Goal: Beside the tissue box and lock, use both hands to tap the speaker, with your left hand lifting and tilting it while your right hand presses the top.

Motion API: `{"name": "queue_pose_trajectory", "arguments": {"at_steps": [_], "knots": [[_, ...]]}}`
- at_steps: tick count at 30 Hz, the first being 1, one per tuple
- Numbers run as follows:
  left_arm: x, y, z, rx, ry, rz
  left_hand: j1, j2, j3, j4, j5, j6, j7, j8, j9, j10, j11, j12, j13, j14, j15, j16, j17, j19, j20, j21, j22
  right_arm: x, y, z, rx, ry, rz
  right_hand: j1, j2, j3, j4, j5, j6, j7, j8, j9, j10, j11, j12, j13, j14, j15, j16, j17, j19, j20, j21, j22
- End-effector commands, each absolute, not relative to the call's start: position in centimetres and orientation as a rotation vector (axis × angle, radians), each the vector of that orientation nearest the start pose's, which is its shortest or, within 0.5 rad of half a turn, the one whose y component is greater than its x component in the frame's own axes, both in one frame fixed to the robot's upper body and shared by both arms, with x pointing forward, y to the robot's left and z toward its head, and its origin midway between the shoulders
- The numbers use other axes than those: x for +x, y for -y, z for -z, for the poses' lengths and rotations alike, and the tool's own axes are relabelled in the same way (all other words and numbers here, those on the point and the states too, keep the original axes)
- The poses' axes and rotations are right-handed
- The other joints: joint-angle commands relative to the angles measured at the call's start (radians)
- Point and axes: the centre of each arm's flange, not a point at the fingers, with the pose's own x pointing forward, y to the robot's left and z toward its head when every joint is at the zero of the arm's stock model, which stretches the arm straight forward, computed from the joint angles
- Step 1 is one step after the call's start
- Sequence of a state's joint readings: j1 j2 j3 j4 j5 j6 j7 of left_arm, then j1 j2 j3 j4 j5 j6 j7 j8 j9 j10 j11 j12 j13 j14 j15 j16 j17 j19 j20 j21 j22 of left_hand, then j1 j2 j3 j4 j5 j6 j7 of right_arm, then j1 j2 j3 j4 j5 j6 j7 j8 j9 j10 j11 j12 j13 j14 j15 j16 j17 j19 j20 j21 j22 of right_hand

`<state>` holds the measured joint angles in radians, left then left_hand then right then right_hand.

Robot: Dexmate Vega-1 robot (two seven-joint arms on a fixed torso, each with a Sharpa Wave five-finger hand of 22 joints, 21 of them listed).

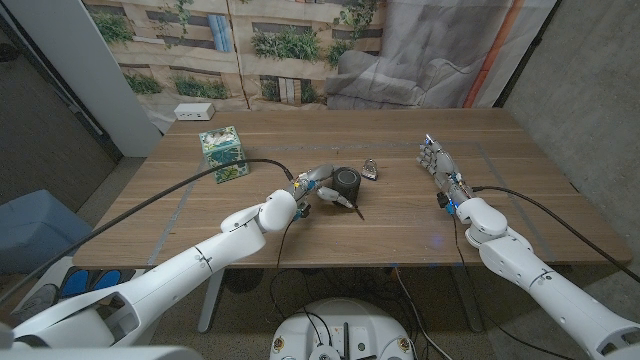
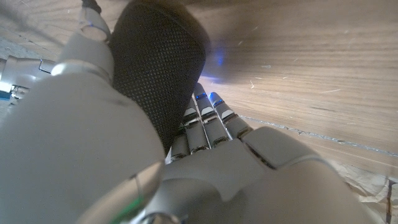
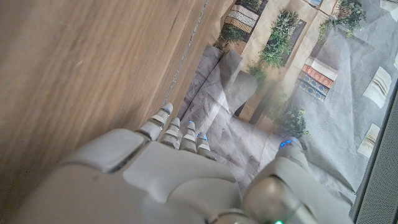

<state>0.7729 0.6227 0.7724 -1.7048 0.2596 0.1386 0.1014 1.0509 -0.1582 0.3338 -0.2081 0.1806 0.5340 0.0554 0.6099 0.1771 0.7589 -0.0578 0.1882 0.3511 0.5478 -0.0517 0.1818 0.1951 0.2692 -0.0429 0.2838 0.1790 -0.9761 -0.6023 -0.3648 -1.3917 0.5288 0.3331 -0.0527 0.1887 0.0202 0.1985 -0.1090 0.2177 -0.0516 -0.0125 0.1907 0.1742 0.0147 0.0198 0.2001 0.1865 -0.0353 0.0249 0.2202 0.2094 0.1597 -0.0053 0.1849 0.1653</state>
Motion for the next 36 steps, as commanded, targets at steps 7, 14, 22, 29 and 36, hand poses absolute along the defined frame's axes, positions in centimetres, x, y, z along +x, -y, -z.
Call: {"name": "queue_pose_trajectory", "arguments": {"at_steps": [7,14,22,29,36], "knots": [[60.1,-11.6,5.8,1.083,0.572,0.310,-0.169,0.216,0.032,0.046,0.004,0.150,-0.209,-0.077,-0.004,0.074,-0.165,-0.009,-0.030,-0.040,-0.136,0.006,-0.003,-0.013,-0.027,-0.023,0.003,62.7,30.7,7.5,-0.105,0.573,-0.150,-0.007,0.005,-0.001,-0.002,0.008,0.004,0.002,0.001,0.003,0.012,-0.003,0.000,0.002,0.003,0.006,-0.004,0.001,0.009,0.009,0.004,0.001],[60.2,-11.8,5.9,1.102,0.551,0.326,-0.181,0.208,0.017,0.043,0.006,0.085,-0.208,-0.155,-0.001,-0.029,-0.162,-0.009,-0.056,-0.097,-0.119,0.002,-0.005,-0.041,-0.015,-0.048,0.003,62.8,30.6,7.6,-0.100,0.572,-0.153,-0.006,0.006,-0.001,-0.004,0.008,0.004,0.002,0.001,0.003,0.012,-0.003,-0.001,0.002,0.005,0.007,-0.004,0.001,0.013,0.010,0.005,0.001],[60.3,-12.0,5.8,1.102,0.536,0.330,-0.201,0.192,-0.001,0.045,0.008,0.010,-0.221,-0.229,0.002,-0.147,-0.152,-0.011,-0.079,-0.156,-0.105,-0.001,-0.008,-0.062,-0.002,-0.067,0.003,63.0,30.6,7.6,-0.098,0.569,-0.157,-0.008,0.007,-0.001,-0.004,0.008,0.005,0.001,0.000,0.003,0.012,-0.004,-0.002,0.002,0.006,0.007,-0.004,0.001,0.015,0.012,0.005,0.001],[60.3,-12.3,5.7,1.094,0.532,0.320,-0.212,0.190,-0.010,0.046,0.009,-0.053,-0.221,-0.286,0.004,-0.269,-0.127,-0.014,-0.098,-0.215,-0.092,-0.001,-0.010,-0.076,0.006,-0.077,0.003,63.2,30.5,7.5,-0.098,0.567,-0.161,-0.009,0.008,-0.001,-0.004,0.008,0.005,-0.001,0.000,0.003,0.012,-0.004,-0.002,0.002,0.007,0.005,-0.004,0.001,0.016,0.013,0.005,0.001],[60.3,-12.4,5.8,1.086,0.526,0.323,-0.222,0.182,-0.020,0.047,0.008,-0.119,-0.215,-0.333,0.008,-0.369,-0.104,-0.014,-0.116,-0.277,-0.077,-0.006,-0.012,-0.095,0.011,-0.084,0.003,63.5,30.4,7.5,-0.097,0.566,-0.168,-0.010,0.009,-0.001,-0.004,0.009,0.006,-0.001,0.000,0.003,0.013,-0.003,-0.002,0.002,0.007,0.005,-0.004,0.001,0.017,0.015,0.005,0.002]]}}
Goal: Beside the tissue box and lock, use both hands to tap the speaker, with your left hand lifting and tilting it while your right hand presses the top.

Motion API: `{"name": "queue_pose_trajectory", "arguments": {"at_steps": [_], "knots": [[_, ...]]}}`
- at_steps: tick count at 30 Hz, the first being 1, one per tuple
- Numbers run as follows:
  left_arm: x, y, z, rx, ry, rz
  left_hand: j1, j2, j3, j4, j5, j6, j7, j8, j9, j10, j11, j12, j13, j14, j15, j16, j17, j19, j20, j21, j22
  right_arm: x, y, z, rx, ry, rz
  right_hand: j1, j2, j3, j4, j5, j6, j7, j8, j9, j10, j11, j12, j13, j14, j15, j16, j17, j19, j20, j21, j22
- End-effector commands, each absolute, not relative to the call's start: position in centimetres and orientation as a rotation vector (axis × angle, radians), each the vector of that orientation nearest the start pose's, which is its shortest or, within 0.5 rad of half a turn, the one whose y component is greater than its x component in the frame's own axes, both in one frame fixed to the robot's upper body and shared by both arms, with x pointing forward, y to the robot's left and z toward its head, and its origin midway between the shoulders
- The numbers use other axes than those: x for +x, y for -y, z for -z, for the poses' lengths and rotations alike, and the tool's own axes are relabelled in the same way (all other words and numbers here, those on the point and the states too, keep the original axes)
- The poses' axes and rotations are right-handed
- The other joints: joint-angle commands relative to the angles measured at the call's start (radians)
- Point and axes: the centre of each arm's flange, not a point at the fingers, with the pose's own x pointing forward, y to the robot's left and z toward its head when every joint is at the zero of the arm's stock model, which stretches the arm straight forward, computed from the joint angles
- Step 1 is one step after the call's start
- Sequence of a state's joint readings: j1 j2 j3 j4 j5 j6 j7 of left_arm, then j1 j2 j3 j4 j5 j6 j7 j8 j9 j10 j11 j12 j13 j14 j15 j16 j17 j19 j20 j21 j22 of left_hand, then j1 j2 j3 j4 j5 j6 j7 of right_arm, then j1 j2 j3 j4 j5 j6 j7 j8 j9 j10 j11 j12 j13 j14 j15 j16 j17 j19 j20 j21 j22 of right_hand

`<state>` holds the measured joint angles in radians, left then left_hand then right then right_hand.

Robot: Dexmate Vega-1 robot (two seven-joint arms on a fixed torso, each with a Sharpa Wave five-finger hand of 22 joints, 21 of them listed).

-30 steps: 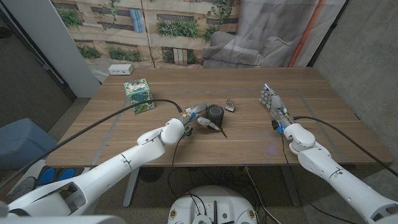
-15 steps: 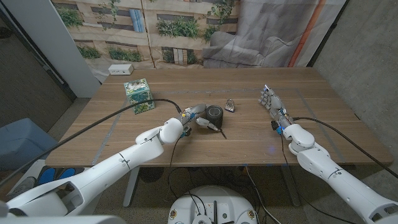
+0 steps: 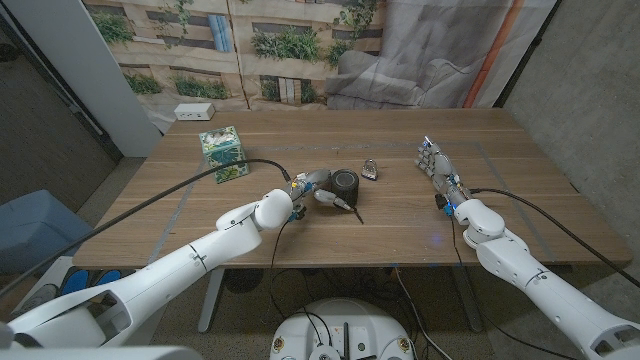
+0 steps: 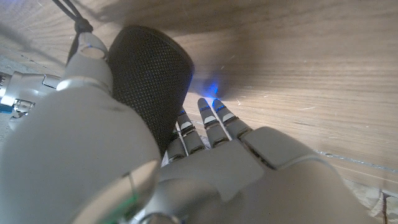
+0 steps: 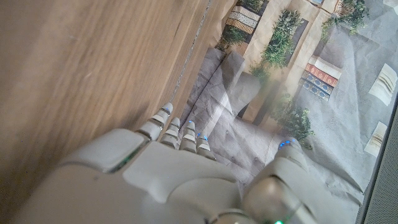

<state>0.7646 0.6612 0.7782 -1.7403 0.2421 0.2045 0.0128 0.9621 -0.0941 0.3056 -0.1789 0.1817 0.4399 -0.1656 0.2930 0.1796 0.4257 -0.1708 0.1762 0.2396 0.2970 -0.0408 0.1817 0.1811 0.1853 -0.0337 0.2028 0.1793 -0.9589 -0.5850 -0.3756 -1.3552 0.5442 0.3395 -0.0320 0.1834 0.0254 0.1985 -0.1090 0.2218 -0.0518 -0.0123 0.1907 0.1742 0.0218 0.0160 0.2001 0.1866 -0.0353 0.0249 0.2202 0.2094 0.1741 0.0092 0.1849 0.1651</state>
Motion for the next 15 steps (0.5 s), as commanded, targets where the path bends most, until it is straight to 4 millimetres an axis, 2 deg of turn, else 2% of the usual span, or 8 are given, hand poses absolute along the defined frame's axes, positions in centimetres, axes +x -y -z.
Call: {"name": "queue_pose_trajectory", "arguments": {"at_steps": [1,6,11,15], "knots": [[60.35,-12.43,5.78,1.084,0.525,0.322,-0.138,0.115,0.005,0.019,0.007,-0.037,0.003,-0.024,0.006,-0.049,0.010,0.000,-0.007,-0.036,-0.086,-0.006,0.002,-0.013,0.003,-0.003,0.002,63.58,30.36,7.48,-0.096,0.564,-0.169,-0.005,0.003,-0.001,-0.004,0.005,0.007,-0.002,0.000,0.003,0.005,0.001,-0.003,0.002,0.008,0.006,-0.004,0.001,0.003,0.001,0.005,0.002],[60.44,-12.50,5.82,1.074,0.526,0.325,-0.152,0.105,-0.004,0.019,0.006,-0.087,-0.003,-0.059,0.005,-0.140,0.021,-0.002,-0.024,-0.104,-0.065,-0.010,-0.001,-0.033,0.003,-0.008,0.001,63.69,30.32,7.53,-0.094,0.562,-0.168,-0.007,0.004,-0.002,-0.004,0.005,0.007,-0.002,0.000,0.003,0.004,-0.001,-0.003,0.002,0.008,0.006,-0.005,0.001,0.005,0.003,0.005,0.002],[60.52,-12.57,5.83,1.066,0.527,0.331,-0.173,0.093,-0.015,0.024,0.003,-0.133,-0.001,-0.084,0.004,-0.179,0.033,0.000,-0.032,-0.140,-0.051,-0.009,-0.002,-0.052,-0.008,-0.012,-0.001,63.73,30.32,7.59,-0.094,0.559,-0.168,-0.009,0.003,-0.003,-0.004,0.005,0.008,-0.003,0.000,0.003,0.005,-0.001,-0.003,0.002,0.008,0.006,-0.005,0.001,0.006,0.003,0.005,0.002],[60.50,-12.64,5.83,1.059,0.529,0.340,-0.191,0.083,-0.024,0.026,0.002,-0.169,0.006,-0.098,0.003,-0.220,0.053,0.000,-0.037,-0.180,-0.034,-0.012,-0.003,-0.066,-0.012,-0.014,-0.002,63.72,30.34,7.73,-0.093,0.556,-0.166,-0.008,0.003,-0.002,-0.004,0.005,0.008,-0.003,0.000,0.003,0.005,-0.001,-0.003,0.002,0.009,0.008,-0.005,0.001,0.006,0.004,0.005,0.002]]}}
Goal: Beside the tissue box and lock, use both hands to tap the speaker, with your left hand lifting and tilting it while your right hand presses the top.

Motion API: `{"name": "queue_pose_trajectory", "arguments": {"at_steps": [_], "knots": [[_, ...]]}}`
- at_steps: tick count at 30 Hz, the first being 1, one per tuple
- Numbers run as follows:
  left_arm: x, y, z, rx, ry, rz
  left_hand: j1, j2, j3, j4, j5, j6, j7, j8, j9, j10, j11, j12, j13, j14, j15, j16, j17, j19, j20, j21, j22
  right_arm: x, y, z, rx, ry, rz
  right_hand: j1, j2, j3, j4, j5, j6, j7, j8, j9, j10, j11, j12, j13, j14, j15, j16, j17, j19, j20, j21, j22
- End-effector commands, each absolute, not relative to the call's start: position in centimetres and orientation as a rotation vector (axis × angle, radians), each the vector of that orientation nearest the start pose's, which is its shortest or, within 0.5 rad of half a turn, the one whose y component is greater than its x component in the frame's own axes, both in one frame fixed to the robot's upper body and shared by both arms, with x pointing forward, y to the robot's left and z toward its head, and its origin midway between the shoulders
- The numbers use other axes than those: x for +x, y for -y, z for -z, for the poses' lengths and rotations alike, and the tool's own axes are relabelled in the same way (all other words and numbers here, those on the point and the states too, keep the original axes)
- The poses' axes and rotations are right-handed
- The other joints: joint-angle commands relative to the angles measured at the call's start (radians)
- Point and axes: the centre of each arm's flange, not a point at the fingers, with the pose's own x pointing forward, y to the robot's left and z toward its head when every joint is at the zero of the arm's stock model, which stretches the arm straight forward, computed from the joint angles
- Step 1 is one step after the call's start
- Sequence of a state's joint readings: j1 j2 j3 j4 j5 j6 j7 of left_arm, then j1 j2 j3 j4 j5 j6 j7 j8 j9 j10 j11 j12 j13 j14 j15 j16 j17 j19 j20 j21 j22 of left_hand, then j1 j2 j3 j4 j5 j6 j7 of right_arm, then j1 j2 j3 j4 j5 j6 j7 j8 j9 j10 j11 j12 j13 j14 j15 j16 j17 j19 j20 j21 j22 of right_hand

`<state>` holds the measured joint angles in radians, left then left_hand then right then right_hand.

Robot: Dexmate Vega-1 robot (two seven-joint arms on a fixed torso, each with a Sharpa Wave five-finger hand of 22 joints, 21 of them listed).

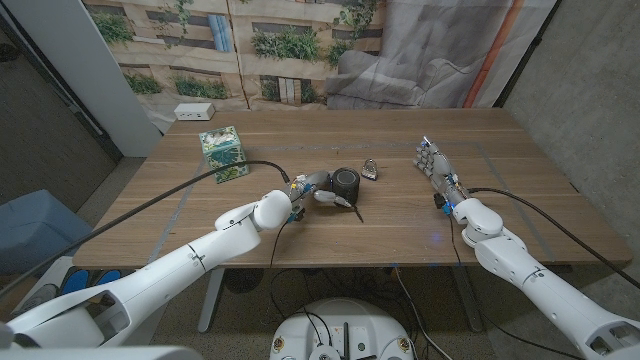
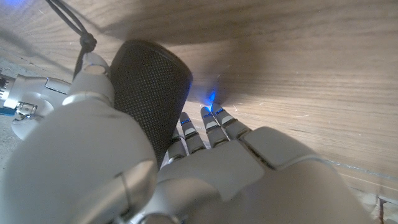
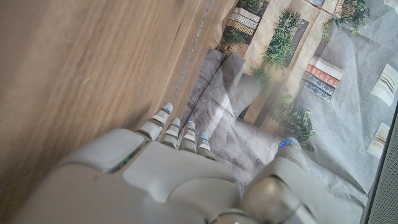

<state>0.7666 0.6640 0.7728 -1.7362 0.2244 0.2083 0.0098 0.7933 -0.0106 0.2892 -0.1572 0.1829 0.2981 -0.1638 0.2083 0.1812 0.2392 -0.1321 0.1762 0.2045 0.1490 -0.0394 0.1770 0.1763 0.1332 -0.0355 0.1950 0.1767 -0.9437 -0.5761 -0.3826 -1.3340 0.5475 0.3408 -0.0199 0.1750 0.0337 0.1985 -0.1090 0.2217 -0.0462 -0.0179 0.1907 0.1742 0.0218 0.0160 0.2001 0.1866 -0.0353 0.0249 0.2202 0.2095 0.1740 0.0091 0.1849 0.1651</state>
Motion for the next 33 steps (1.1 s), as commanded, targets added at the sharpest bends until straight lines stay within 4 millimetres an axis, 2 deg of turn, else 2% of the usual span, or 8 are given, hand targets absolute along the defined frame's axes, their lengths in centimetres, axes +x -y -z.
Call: {"name": "queue_pose_trajectory", "arguments": {"at_steps": [1,13,20,27,33], "knots": [[60.50,-12.65,5.83,1.056,0.529,0.344,-0.028,-0.003,-0.010,0.005,0.000,-0.039,0.008,-0.016,0.002,-0.049,0.025,-0.002,-0.004,-0.044,-0.029,-0.007,0.002,-0.019,-0.008,-0.007,0.001,63.72,30.34,7.77,-0.092,0.555,-0.166,0.000,-0.005,-0.002,-0.004,0.005,0.003,0.003,0.000,0.003,0.005,-0.001,-0.003,0.002,0.008,0.007,-0.005,0.001,0.006,0.004,0.005,0.002],[60.38,-12.58,5.98,1.059,0.515,0.375,-0.051,-0.039,-0.031,-0.001,-0.004,-0.127,0.008,-0.025,0.000,-0.120,0.043,0.003,-0.011,-0.112,0.005,-0.006,0.000,-0.054,-0.011,-0.009,-0.001,63.71,30.35,7.94,-0.088,0.553,-0.164,-0.003,-0.004,-0.003,-0.004,0.005,0.004,0.003,-0.001,0.003,0.004,0.000,-0.004,0.002,0.008,0.007,-0.006,0.001,0.007,0.006,0.004,0.002],[60.26,-12.60,6.16,1.056,0.491,0.414,-0.056,-0.057,-0.041,-0.002,-0.007,-0.190,0.019,-0.028,-0.001,-0.162,0.055,0.001,-0.013,-0.153,0.023,-0.007,0.000,-0.079,-0.012,-0.013,-0.002,63.53,30.41,8.18,-0.082,0.552,-0.158,-0.004,-0.003,-0.003,-0.004,0.005,0.005,0.002,0.000,0.003,0.005,0.000,-0.004,0.002,0.009,0.009,-0.005,0.001,0.007,0.006,0.004,0.002],[60.02,-12.80,6.20,1.068,0.475,0.441,-0.066,-0.080,-0.054,0.000,-0.005,-0.297,0.050,-0.028,-0.002,-0.249,0.091,-0.001,-0.016,-0.244,0.056,-0.010,-0.001,-0.143,-0.005,-0.017,-0.003,63.39,30.33,8.33,-0.080,0.553,-0.156,-0.005,-0.002,-0.002,-0.004,0.006,0.005,0.002,-0.001,0.003,0.007,-0.001,-0.003,0.002,0.010,0.010,-0.005,0.001,0.006,0.008,0.004,0.002],[59.72,-13.08,6.15,1.075,0.450,0.469,-0.080,-0.088,-0.063,0.005,-0.003,-0.348,0.082,-0.024,-0.002,-0.305,0.114,-0.001,-0.017,-0.298,0.074,-0.009,-0.001,-0.183,-0.002,-0.018,-0.004,63.29,30.22,8.40,-0.080,0.552,-0.157,-0.006,-0.001,-0.002,-0.004,0.006,0.006,0.001,-0.001,0.003,0.006,-0.001,-0.004,0.002,0.011,0.010,-0.005,0.002,0.007,0.008,0.003,0.002]]}}
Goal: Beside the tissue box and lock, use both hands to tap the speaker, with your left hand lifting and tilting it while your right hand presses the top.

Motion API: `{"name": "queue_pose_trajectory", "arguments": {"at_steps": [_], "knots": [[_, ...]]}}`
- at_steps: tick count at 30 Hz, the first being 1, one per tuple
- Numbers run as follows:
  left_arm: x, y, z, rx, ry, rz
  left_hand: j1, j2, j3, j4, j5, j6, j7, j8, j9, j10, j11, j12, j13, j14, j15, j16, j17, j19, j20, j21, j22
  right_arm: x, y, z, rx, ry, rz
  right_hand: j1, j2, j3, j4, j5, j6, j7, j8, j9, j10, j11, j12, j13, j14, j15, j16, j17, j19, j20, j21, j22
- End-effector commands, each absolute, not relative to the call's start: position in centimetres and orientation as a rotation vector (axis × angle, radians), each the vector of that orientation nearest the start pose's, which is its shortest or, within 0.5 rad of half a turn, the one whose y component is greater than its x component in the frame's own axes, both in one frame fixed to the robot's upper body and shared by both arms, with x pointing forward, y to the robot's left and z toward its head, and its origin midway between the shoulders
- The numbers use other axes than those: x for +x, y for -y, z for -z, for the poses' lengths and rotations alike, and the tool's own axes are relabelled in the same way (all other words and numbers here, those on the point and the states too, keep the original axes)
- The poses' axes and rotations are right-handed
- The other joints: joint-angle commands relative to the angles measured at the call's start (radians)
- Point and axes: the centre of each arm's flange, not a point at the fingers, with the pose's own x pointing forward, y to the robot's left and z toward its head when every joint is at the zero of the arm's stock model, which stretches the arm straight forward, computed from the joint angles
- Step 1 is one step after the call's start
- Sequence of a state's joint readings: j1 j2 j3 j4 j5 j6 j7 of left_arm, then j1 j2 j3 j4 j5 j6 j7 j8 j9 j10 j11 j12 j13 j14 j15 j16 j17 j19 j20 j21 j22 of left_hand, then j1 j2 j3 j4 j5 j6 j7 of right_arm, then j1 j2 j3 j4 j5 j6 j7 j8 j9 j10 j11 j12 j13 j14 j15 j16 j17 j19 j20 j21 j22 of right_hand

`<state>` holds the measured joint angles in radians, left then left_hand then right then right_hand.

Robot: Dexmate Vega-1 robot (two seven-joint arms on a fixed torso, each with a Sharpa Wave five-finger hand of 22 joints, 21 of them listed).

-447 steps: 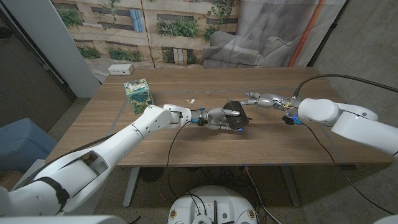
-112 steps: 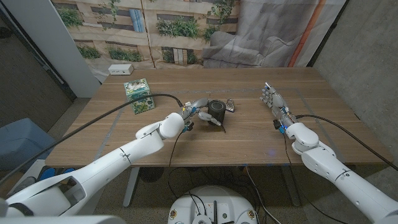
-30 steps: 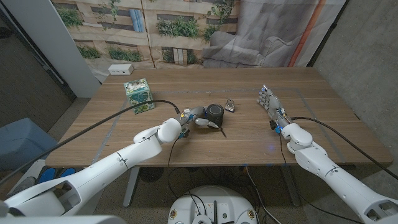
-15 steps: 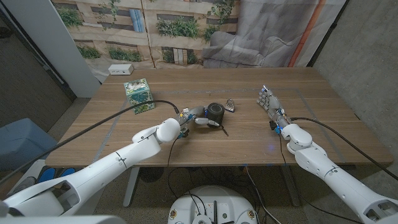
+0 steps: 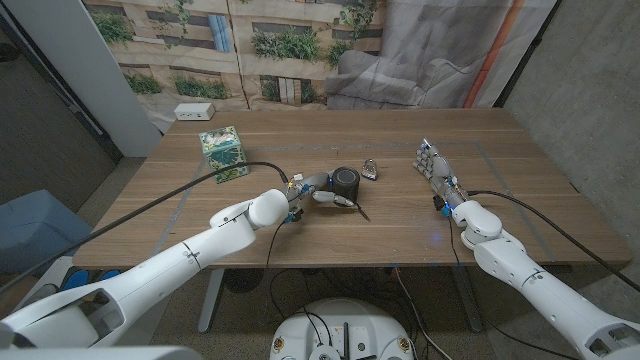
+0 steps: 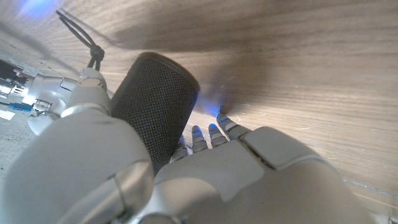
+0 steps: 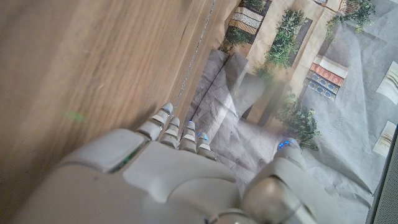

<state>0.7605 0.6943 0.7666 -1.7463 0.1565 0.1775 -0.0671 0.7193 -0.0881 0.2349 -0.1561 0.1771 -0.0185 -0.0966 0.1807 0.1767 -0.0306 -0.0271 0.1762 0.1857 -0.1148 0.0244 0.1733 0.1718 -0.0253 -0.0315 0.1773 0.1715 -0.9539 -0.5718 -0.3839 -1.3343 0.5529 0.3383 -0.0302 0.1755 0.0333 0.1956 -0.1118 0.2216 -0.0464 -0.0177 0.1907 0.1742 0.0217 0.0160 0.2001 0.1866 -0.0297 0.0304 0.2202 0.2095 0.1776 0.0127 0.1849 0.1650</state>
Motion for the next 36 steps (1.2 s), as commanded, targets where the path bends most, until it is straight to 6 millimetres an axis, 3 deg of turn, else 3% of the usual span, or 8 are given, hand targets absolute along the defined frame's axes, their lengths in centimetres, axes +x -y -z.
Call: {"name": "queue_pose_trajectory", "arguments": {"at_steps": [1,8,24,32,36], "knots": [[59.6,-13.2,6.1,1.075,0.448,0.471,-0.010,-0.011,-0.010,0.004,0.004,-0.051,0.021,0.002,0.002,-0.056,0.018,-0.003,0.001,-0.050,0.014,-0.006,0.003,-0.039,-0.005,-0.002,0.002,63.3,30.2,8.4,-0.081,0.551,-0.157,-0.006,-0.001,0.001,-0.002,0.006,0.007,0.001,-0.001,0.003,0.006,-0.001,-0.004,0.002,0.005,0.004,-0.005,0.002,0.003,0.005,0.003,0.002],[59.0,-13.8,5.7,1.077,0.445,0.465,-0.031,-0.013,-0.018,0.012,0.006,-0.090,0.055,0.004,0.002,-0.098,0.037,-0.001,0.000,-0.091,0.028,-0.005,0.003,-0.090,0.002,-0.004,0.002,63.3,30.0,8.4,-0.082,0.551,-0.155,-0.008,0.000,0.000,-0.001,0.006,0.007,0.000,-0.001,0.003,0.007,-0.001,-0.004,0.002,0.005,0.005,-0.006,0.002,0.003,0.005,0.003,0.002],[58.1,-15.9,4.0,1.101,0.484,0.375,-0.045,0.005,-0.017,0.019,0.007,-0.089,0.064,0.012,0.002,-0.106,0.049,0.005,-0.001,-0.100,0.032,0.000,0.003,-0.107,-0.008,-0.001,0.002,63.6,29.5,8.0,-0.086,0.553,-0.160,-0.009,0.001,0.000,-0.002,0.007,0.009,0.000,-0.001,0.003,0.007,-0.001,-0.005,0.002,0.005,0.003,-0.006,0.002,0.004,0.005,0.003,0.002],[57.7,-16.4,3.6,1.014,0.474,0.384,-0.076,0.020,-0.020,0.034,0.005,-0.068,0.071,0.019,0.001,-0.097,0.044,0.012,-0.002,-0.090,0.030,0.007,0.002,-0.100,-0.004,0.007,0.001,63.3,29.6,7.9,-0.079,0.562,-0.157,-0.015,0.001,-0.001,0.000,0.006,0.011,0.000,-0.001,0.003,0.007,0.002,-0.005,0.002,0.001,0.003,-0.008,0.003,0.003,0.003,0.002,0.002],[57.4,-16.7,3.5,0.942,0.485,0.361,-0.093,0.031,-0.021,0.042,0.003,-0.060,0.077,0.020,0.001,-0.093,0.055,0.014,-0.002,-0.081,0.035,0.010,0.002,-0.096,-0.004,0.009,0.001,63.0,29.7,7.9,-0.071,0.571,-0.153,-0.018,0.001,-0.003,0.001,0.006,0.012,0.000,0.000,0.003,0.007,0.003,-0.005,0.002,0.000,0.004,-0.008,0.004,0.002,0.003,0.002,0.002]]}}
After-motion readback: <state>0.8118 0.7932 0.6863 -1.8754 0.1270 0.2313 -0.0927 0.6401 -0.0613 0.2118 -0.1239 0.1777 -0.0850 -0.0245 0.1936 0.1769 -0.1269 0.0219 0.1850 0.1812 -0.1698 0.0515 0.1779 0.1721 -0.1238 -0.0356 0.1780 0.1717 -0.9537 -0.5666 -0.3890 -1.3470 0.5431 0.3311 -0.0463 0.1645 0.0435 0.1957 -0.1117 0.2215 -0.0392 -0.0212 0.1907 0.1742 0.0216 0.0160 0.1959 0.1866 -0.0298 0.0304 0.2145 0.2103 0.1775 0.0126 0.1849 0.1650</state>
